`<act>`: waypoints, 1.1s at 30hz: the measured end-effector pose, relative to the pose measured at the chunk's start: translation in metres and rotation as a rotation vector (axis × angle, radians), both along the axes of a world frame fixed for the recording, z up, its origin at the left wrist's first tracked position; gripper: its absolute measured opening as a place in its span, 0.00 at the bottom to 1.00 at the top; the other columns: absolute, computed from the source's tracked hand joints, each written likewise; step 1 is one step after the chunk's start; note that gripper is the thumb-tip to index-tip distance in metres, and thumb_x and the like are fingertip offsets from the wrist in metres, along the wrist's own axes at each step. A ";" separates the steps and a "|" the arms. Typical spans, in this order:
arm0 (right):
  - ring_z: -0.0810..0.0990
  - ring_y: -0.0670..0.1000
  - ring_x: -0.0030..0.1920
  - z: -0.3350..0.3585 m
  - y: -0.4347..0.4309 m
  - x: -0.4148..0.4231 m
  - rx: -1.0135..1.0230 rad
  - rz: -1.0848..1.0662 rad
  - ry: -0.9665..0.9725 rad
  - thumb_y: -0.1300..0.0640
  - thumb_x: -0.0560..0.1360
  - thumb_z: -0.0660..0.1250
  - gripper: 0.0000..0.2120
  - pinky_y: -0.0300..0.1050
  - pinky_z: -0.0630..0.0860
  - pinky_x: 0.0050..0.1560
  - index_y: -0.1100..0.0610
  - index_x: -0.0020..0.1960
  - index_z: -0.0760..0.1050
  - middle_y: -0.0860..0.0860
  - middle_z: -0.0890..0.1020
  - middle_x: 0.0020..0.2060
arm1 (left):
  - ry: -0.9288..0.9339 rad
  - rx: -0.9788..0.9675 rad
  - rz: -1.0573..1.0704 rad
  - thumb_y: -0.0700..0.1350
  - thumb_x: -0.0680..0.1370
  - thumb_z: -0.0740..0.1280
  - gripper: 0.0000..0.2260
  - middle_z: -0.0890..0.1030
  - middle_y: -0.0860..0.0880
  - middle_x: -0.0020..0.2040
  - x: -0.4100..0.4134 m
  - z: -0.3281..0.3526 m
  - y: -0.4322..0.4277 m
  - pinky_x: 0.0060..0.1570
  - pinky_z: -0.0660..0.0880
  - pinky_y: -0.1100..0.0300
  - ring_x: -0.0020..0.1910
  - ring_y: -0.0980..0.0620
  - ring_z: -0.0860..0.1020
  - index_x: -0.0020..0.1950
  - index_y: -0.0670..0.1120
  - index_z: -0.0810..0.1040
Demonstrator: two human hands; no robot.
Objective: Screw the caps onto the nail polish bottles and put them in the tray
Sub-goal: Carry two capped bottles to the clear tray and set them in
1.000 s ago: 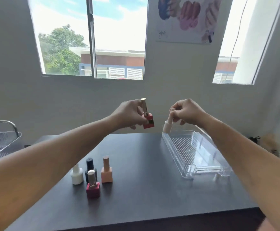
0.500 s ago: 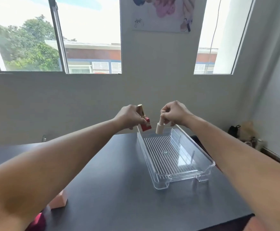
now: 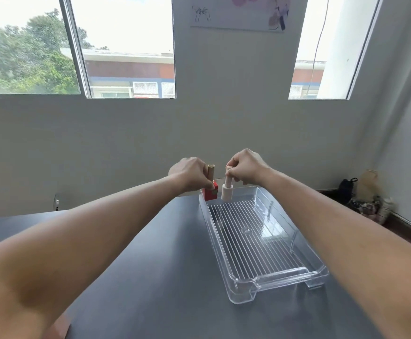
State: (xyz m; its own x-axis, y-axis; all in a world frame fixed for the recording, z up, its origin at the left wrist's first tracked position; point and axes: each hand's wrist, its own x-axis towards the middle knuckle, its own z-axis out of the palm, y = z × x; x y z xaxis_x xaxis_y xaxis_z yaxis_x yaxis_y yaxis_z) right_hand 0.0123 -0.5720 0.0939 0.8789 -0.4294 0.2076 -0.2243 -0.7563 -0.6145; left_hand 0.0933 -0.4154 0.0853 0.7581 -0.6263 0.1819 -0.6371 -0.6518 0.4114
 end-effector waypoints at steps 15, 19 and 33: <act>0.79 0.49 0.37 -0.008 0.000 0.008 -0.001 0.048 -0.004 0.59 0.69 0.72 0.03 0.41 0.74 0.31 0.53 0.39 0.80 0.48 0.81 0.37 | 0.050 -0.065 -0.023 0.53 0.64 0.78 0.11 0.84 0.52 0.43 0.005 -0.005 -0.002 0.44 0.78 0.55 0.46 0.50 0.80 0.41 0.52 0.81; 0.82 0.50 0.37 -0.008 0.000 0.007 -0.022 0.021 -0.021 0.59 0.70 0.72 0.07 0.41 0.75 0.32 0.50 0.35 0.79 0.47 0.80 0.35 | 0.052 -0.136 -0.018 0.51 0.66 0.78 0.11 0.85 0.53 0.44 0.003 -0.004 0.000 0.50 0.80 0.53 0.49 0.52 0.81 0.46 0.52 0.83; 0.79 0.54 0.52 -0.008 0.005 -0.005 -0.033 -0.015 -0.049 0.54 0.72 0.72 0.14 0.54 0.79 0.55 0.55 0.57 0.79 0.54 0.81 0.51 | 0.072 -0.152 -0.010 0.51 0.67 0.77 0.20 0.84 0.52 0.50 -0.002 -0.002 0.005 0.55 0.78 0.51 0.55 0.51 0.79 0.58 0.53 0.82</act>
